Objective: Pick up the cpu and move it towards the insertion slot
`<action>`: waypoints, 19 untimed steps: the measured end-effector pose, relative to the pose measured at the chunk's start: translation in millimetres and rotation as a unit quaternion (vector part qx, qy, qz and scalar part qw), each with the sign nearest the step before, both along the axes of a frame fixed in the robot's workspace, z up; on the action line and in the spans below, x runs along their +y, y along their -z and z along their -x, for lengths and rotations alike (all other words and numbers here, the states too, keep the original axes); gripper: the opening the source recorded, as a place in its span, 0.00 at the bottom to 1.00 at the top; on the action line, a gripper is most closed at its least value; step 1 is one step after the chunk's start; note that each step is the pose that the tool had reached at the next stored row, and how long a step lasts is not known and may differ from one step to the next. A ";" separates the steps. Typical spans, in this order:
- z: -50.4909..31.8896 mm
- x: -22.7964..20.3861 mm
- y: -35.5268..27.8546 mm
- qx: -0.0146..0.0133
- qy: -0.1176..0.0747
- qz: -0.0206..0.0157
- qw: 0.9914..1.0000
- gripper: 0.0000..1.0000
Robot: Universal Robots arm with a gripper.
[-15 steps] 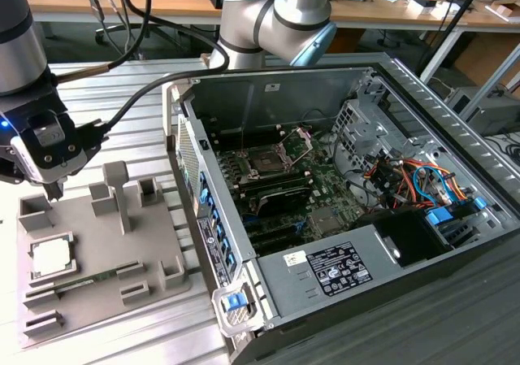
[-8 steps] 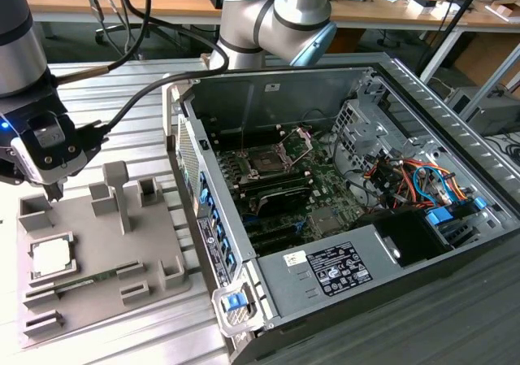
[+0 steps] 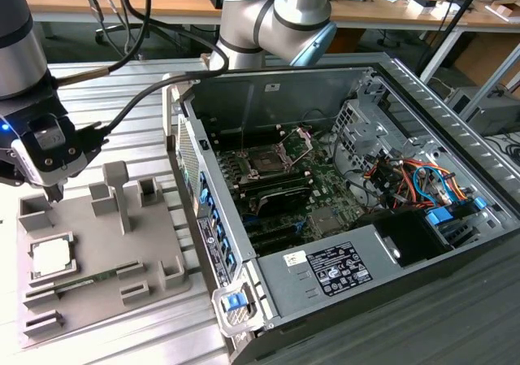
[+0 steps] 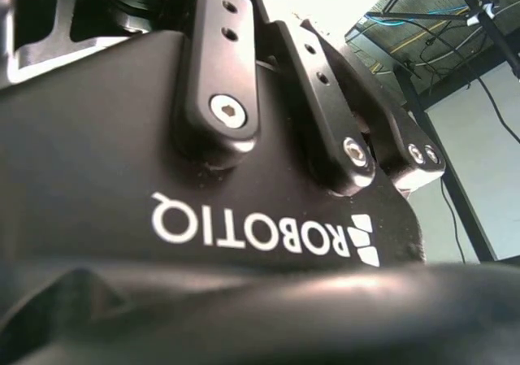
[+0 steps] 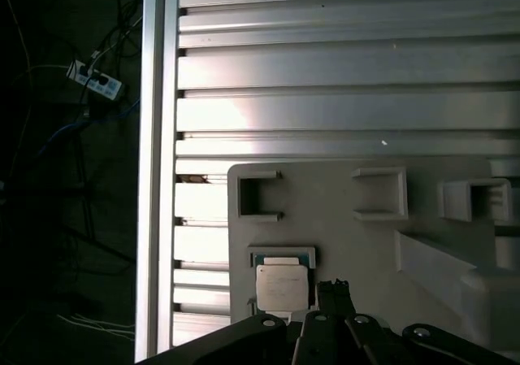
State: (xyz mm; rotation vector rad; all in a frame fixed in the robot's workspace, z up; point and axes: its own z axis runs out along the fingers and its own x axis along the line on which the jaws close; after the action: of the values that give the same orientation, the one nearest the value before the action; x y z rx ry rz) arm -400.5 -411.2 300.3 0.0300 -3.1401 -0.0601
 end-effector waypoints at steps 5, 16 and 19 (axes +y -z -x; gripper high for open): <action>0.1 -0.3 0.7 0.000 0.000 0.000 1.000 0.11; 1.4 -0.7 2.4 0.000 0.000 0.000 1.000 0.11; 1.8 -0.7 2.7 0.000 0.000 0.000 1.000 0.11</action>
State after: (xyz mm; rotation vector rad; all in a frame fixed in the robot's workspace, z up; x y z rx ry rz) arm -402.3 -411.9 297.6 0.0300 -3.1399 -0.0599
